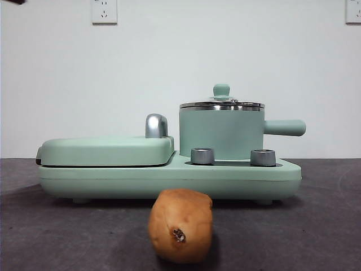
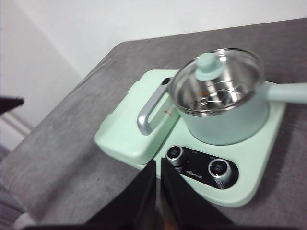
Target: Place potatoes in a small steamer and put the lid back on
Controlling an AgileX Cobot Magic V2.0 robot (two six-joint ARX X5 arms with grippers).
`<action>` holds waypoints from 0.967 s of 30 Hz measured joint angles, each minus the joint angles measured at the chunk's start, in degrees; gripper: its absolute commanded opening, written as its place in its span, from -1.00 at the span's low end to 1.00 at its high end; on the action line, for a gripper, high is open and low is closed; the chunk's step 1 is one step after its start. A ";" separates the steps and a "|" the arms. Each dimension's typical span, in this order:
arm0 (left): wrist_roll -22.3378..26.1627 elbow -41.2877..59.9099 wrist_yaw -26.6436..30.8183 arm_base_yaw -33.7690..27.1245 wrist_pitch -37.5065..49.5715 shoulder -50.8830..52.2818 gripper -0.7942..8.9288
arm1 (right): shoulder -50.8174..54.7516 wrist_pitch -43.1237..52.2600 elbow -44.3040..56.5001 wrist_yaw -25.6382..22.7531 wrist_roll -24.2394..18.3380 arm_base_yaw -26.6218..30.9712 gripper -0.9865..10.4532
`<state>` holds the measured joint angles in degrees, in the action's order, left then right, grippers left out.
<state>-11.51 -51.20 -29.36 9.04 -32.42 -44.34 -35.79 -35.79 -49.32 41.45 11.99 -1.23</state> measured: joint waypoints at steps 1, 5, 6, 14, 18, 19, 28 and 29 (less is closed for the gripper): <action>0.76 -1.27 -1.03 0.31 -0.24 -1.51 -0.80 | -0.87 0.00 -0.46 0.44 -0.92 0.00 -0.80; 2.40 -4.02 -2.69 1.29 0.48 -5.22 -0.77 | -2.21 0.02 -0.79 0.42 -3.06 -0.02 -0.80; 2.60 -4.15 -2.73 1.36 0.70 -5.64 -0.76 | -2.32 0.04 -0.79 0.39 -3.37 -0.02 -0.80; 3.39 -4.22 -2.80 1.66 0.42 -7.28 -0.03 | -2.45 0.04 -0.79 0.37 -4.39 -0.07 -0.51; 3.39 -4.22 -2.80 1.70 0.42 -7.58 0.20 | -2.47 0.04 -0.79 0.37 -4.50 -0.07 -0.01; 3.37 -4.24 -2.82 1.77 0.44 -7.78 0.25 | -2.47 0.04 -0.79 0.37 -4.50 -0.07 0.07; 3.15 -6.03 -2.82 5.70 0.02 -11.54 0.27 | -2.47 0.02 -0.79 0.37 -4.50 -0.07 0.09; 3.15 -6.69 -2.82 6.32 0.02 -12.17 0.27 | -2.47 0.02 -0.79 0.37 -4.50 -0.07 0.09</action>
<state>-8.36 -57.89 -32.18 15.35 -32.40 -56.51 -38.26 -35.77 -50.11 41.82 7.49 -1.30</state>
